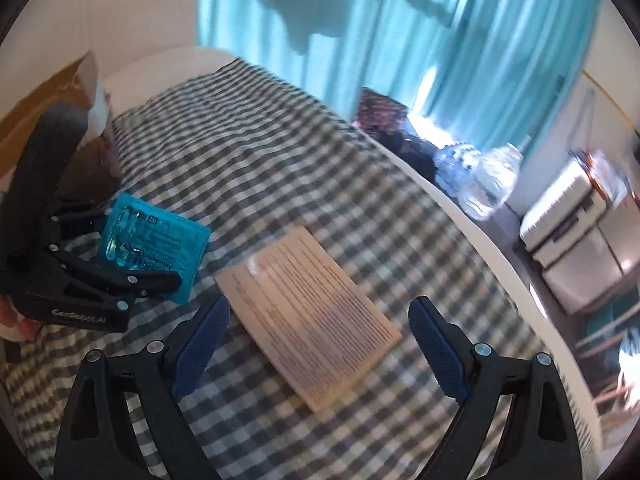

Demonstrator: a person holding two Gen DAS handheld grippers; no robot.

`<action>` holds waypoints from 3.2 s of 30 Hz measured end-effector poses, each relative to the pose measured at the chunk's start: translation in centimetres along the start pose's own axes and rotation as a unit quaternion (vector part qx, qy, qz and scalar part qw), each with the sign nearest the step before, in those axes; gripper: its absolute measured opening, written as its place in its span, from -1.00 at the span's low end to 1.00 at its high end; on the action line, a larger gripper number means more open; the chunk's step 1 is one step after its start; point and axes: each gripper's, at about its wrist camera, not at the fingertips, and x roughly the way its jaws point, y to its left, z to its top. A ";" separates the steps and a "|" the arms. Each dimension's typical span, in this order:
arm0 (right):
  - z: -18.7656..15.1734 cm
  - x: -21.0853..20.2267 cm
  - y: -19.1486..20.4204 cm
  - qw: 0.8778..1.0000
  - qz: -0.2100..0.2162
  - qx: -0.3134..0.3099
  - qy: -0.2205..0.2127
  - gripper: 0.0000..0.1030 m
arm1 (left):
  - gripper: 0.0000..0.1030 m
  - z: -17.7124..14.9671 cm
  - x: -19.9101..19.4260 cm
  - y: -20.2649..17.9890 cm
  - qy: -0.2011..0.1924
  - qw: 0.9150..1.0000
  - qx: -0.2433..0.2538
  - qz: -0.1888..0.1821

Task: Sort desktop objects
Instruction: 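Grasp the teal blister pack with the left tool while the right tool grasps the small brown box, then carry the blister pack and brown box over the cardboard box with both tools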

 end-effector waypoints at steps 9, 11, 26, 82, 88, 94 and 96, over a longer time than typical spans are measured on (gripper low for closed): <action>0.2 7.5 1.6 0.990 -0.029 -0.059 0.128 0.78 | 0.15 -1.4 -0.8 1.4 0.006 1.000 0.005 -0.026; 0.0 6.7 1.0 0.991 -0.035 0.008 0.127 0.74 | -0.14 -1.6 -1.3 2.2 0.003 0.999 0.002 -0.053; -14.3 -7.3 7.3 0.923 -0.002 0.383 0.044 0.69 | -0.85 -6.3 -6.3 -0.5 -0.024 0.990 0.115 -0.078; 6.1 -30.8 23.4 0.926 0.029 0.332 -0.180 0.65 | -0.85 -7.2 -38.5 9.1 -0.232 0.970 0.075 -0.022; 10.5 -23.7 26.1 0.926 0.105 0.334 -0.144 0.65 | -0.85 -7.0 -34.8 16.1 -0.193 0.981 0.027 0.014; 12.1 -17.3 27.6 0.916 0.156 0.356 -0.102 0.67 | -0.84 -8.0 -30.3 20.5 -0.141 0.990 -0.002 0.030; 12.4 -15.8 27.6 0.908 0.169 0.372 -0.092 0.68 | -0.84 -8.0 -29.4 21.2 -0.132 0.991 -0.006 0.030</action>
